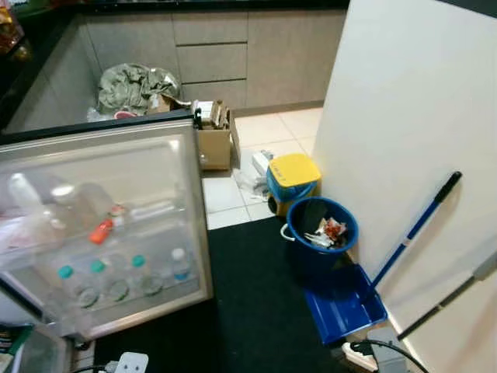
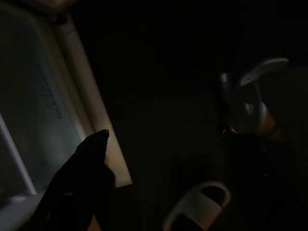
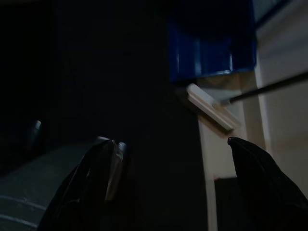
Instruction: Restocking fridge
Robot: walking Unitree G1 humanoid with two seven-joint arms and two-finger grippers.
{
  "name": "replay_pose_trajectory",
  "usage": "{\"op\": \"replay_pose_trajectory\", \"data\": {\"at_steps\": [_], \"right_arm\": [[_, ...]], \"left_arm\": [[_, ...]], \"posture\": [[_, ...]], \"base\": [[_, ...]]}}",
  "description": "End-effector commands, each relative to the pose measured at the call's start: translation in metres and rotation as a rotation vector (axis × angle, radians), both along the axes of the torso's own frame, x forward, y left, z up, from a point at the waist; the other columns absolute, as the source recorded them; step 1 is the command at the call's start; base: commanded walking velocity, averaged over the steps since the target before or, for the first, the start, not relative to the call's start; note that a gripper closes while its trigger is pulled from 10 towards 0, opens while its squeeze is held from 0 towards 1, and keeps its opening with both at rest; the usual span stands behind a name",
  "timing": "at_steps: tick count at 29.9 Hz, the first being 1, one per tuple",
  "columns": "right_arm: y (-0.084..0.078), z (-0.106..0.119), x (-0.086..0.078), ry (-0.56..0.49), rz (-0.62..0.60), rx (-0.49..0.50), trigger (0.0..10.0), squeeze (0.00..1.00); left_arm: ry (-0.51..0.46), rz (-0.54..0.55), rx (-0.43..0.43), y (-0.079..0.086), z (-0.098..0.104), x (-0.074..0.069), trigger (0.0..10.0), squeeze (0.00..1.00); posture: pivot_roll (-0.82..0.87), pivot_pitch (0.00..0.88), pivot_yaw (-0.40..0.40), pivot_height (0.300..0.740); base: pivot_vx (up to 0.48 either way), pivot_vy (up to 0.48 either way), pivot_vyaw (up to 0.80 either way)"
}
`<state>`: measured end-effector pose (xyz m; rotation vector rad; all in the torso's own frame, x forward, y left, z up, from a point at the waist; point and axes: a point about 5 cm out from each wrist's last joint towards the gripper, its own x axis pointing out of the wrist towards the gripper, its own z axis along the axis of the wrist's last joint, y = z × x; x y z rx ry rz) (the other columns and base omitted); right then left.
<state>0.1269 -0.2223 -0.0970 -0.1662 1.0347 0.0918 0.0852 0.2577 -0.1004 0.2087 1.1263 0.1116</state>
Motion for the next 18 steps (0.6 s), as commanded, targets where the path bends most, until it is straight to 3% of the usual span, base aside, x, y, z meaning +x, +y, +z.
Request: {"op": "replay_pose_trajectory", "data": {"at_steps": [1, 4, 18], "right_arm": [[0.0001, 0.0008, 0.0024, -0.007, 0.001, -0.003, 10.0, 0.0], [0.0007, 0.0005, 0.0021, -0.006, -0.001, -0.002, 10.0, 0.0], [0.001, -0.0007, -0.0014, 0.001, -0.004, -0.007, 10.0, 0.0]], "left_arm": [[0.004, -0.004, 0.005, 0.0011, 0.0003, 0.0, 10.0, 0.0], [0.006, -0.005, 0.008, 0.0013, 0.0003, 0.0001, 10.0, 0.0], [0.006, 0.005, 0.007, 0.002, 0.0004, -0.0001, 10.0, 0.0]], "posture": [[0.0, 0.0, -0.03, 0.74], [0.0, 0.0, -0.028, 0.74], [-0.01, 0.0, -0.026, 0.74]], "base": [[0.0, -0.401, 0.0], [0.0, -0.345, 0.0], [0.0, 0.0, 0.0]]}}
